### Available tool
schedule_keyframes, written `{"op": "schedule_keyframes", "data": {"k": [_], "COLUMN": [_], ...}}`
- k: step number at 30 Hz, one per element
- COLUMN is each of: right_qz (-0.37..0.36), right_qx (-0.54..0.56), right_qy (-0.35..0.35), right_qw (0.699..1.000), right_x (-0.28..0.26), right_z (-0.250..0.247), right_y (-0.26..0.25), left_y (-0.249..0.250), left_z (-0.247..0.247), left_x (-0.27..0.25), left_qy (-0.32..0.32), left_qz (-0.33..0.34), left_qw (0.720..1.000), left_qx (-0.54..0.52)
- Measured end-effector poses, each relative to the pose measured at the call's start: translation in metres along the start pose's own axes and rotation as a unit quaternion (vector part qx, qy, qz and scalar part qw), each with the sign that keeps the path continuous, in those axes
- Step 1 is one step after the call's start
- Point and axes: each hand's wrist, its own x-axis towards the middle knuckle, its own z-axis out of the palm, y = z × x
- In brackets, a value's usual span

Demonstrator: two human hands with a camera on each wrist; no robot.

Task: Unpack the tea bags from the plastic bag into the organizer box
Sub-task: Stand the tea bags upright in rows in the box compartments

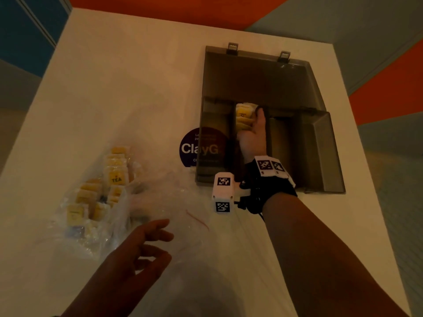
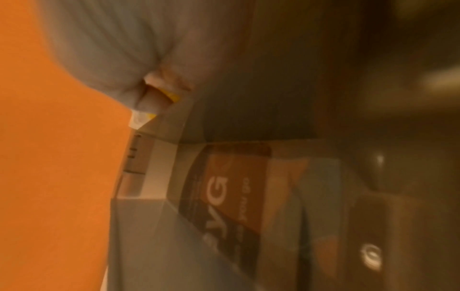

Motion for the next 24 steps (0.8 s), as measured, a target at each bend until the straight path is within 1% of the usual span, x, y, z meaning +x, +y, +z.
{"op": "schedule_keyframes", "data": {"k": [2,7,10,13,17,19,21,22,24], "right_qz": [0.014,0.053,0.056,0.054,0.051,0.066,0.105,0.119,0.110], "right_qx": [0.023,0.071,0.115,0.100,0.115,0.071,0.026,0.015,0.000], "right_qy": [0.023,0.008,0.013,-0.007,-0.007,-0.020,-0.037,-0.047,-0.042], "right_qw": [0.999,0.996,0.992,0.993,0.992,0.995,0.993,0.992,0.993], "right_x": [-0.003,0.002,0.000,-0.002,-0.009,-0.009,-0.009,-0.009,-0.011], "right_z": [-0.002,-0.006,-0.008,-0.008,-0.013,-0.018,-0.021,-0.023,-0.026], "right_y": [-0.004,-0.003,-0.004,-0.005,-0.012,-0.015,-0.016,-0.016,-0.016], "left_y": [-0.001,0.000,0.001,0.000,0.004,0.008,0.014,0.020,0.029], "left_z": [-0.001,-0.002,-0.002,-0.002,-0.003,-0.006,-0.010,-0.013,-0.020], "left_x": [0.000,-0.003,-0.004,-0.005,-0.007,-0.011,-0.018,-0.022,-0.029], "left_qy": [0.002,0.006,0.010,0.013,0.016,0.020,0.055,0.082,0.136], "left_qz": [-0.001,0.010,0.015,0.023,0.047,0.060,0.086,0.115,0.183], "left_qw": [1.000,1.000,1.000,0.999,0.999,0.998,0.994,0.989,0.963], "left_qx": [0.000,0.016,0.017,0.022,0.014,0.019,0.025,0.041,0.144]}}
